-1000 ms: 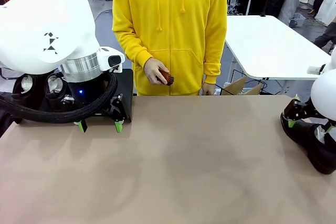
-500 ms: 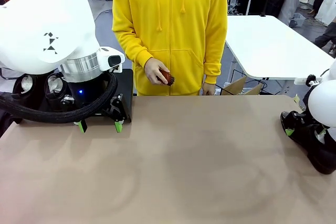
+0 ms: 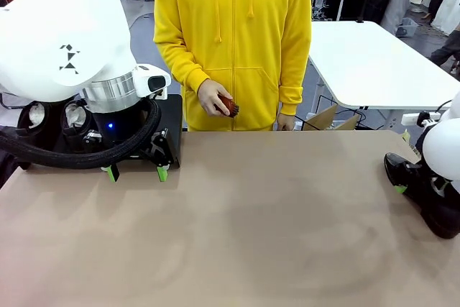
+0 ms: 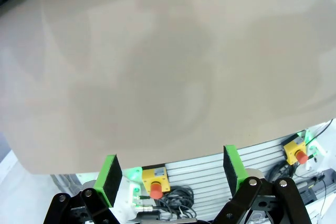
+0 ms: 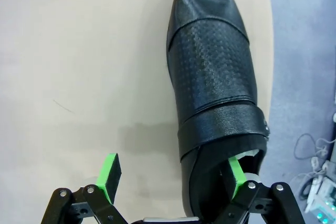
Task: Organize the shoes by placing them on the stand.
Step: Pick up one Shoe and place it in the middle of the table.
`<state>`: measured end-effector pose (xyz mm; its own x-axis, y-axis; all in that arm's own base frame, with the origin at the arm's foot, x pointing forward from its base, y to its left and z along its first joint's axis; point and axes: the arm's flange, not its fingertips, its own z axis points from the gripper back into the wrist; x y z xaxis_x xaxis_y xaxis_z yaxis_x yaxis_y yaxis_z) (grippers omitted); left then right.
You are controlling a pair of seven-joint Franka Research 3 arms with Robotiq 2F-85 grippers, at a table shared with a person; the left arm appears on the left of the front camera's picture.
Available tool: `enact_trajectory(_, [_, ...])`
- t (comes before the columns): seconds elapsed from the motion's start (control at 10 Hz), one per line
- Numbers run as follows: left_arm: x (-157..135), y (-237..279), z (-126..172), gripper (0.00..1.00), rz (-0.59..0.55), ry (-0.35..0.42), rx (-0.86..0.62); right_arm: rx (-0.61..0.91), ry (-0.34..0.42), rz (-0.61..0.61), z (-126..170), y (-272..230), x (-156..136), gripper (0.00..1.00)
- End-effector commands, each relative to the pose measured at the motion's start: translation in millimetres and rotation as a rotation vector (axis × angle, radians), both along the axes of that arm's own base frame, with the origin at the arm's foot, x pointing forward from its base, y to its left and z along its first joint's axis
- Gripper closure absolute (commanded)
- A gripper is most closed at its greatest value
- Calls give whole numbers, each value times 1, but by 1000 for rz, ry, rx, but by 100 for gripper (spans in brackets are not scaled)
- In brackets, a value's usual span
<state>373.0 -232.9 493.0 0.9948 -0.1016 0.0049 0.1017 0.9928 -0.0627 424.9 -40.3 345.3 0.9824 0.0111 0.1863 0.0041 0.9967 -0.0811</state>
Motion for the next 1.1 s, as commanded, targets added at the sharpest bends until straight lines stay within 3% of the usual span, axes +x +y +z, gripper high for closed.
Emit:
enact_trajectory(0.0, [-1, 3, 1, 0, -5, -2, -3, 13, 38, 46, -26, -4, -29, 0])
enact_trajectory(0.3, [-1, 3, 1, 0, -5, -2, -3, 36, 42, 80, -32, -7, -31, 0])
enact_trajectory(0.4, [-1, 3, 1, 0, -5, -2, -3, 37, 35, 81, -32, -8, -32, 16])
enact_trajectory(0.8, [-1, 3, 1, 0, -5, -2, -3, 20, 41, 87, -33, -11, -33, 95])
enact_trajectory(1.0, [-1, 3, 1, 0, -5, -2, -3, 10, 34, 101, -32, -13, -33, 100])
